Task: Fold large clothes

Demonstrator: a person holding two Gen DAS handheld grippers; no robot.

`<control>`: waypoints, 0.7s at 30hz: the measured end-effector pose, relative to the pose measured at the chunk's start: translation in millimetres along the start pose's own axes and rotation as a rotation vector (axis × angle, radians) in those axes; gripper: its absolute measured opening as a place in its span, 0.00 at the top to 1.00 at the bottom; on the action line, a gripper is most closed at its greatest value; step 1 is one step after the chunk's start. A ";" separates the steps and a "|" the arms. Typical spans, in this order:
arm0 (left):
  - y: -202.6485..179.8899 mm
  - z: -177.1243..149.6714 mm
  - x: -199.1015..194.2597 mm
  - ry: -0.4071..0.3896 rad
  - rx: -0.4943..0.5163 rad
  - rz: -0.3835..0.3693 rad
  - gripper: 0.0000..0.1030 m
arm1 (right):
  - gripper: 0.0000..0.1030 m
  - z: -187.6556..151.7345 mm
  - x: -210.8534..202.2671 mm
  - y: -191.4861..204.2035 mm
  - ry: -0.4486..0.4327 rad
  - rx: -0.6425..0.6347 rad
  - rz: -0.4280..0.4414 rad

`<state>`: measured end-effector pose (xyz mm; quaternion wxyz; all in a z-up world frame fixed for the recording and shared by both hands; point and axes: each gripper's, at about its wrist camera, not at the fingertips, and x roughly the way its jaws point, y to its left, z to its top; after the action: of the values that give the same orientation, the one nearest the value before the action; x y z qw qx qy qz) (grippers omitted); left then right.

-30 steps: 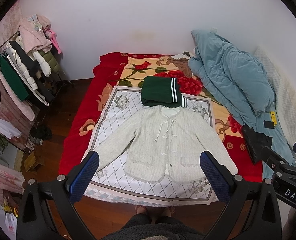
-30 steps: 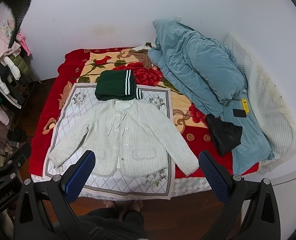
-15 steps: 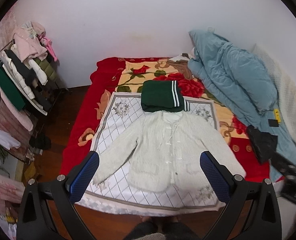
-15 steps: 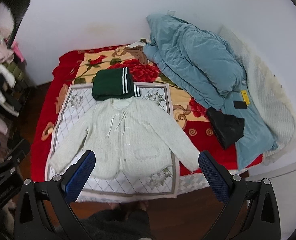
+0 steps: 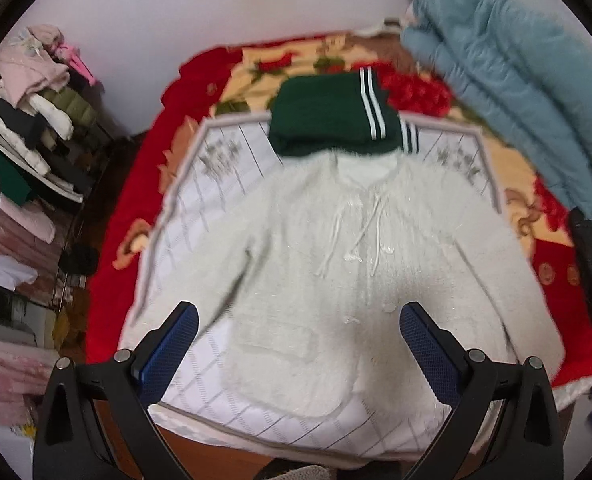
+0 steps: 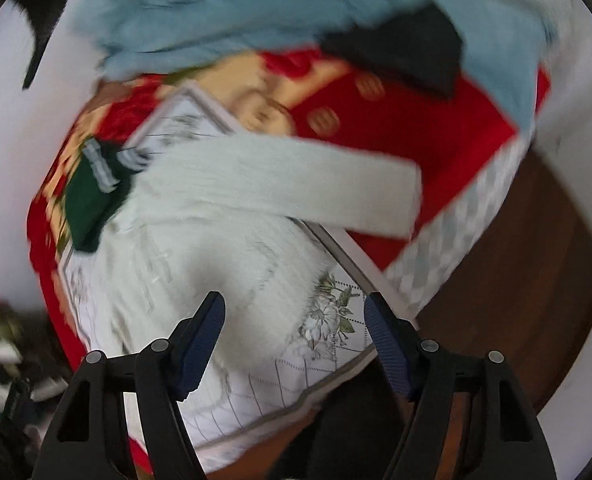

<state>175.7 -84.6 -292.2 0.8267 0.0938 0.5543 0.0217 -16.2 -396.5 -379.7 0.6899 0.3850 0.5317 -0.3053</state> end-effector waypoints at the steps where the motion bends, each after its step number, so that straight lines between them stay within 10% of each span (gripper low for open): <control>1: -13.9 0.1 18.6 0.016 0.003 0.010 0.00 | 0.28 6.2 31.9 -20.4 0.041 0.062 0.014; 7: -85.1 -8.8 119.6 0.132 0.028 0.045 0.00 | 0.28 25.4 193.9 -108.8 0.154 0.399 0.155; 11: -136.1 -14.5 169.4 0.184 0.075 0.038 0.00 | 0.28 44.0 266.6 -143.2 0.075 0.588 0.226; 15: -185.1 -20.2 202.2 0.208 0.132 0.007 0.00 | 0.84 54.9 285.6 -161.9 -0.056 0.720 0.272; 21: -226.2 -18.0 212.5 0.174 0.148 -0.093 0.00 | 0.79 84.0 256.7 -132.0 -0.244 0.517 0.312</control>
<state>225.4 -274.5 -533.2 0.7665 0.1263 0.6277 -0.0496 -20.2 -539.7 -644.0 0.6662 0.5850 0.2845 -0.3646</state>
